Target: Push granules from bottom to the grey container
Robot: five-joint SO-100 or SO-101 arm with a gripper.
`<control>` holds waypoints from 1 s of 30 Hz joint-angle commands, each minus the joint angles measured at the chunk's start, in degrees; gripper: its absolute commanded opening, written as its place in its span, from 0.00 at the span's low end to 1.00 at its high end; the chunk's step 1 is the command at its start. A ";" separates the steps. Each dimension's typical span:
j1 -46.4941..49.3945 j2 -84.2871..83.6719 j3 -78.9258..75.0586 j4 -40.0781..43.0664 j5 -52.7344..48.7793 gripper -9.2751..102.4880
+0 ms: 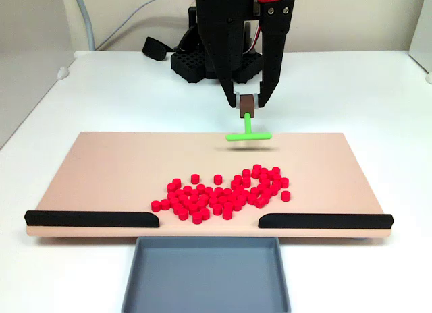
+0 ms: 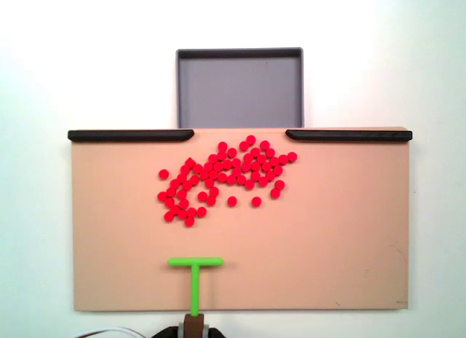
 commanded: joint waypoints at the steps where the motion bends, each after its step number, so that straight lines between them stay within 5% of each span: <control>1: 0.09 0.00 0.26 -0.88 -1.14 0.08; 30: 1.32 -5.27 -0.09 -5.80 -2.37 0.08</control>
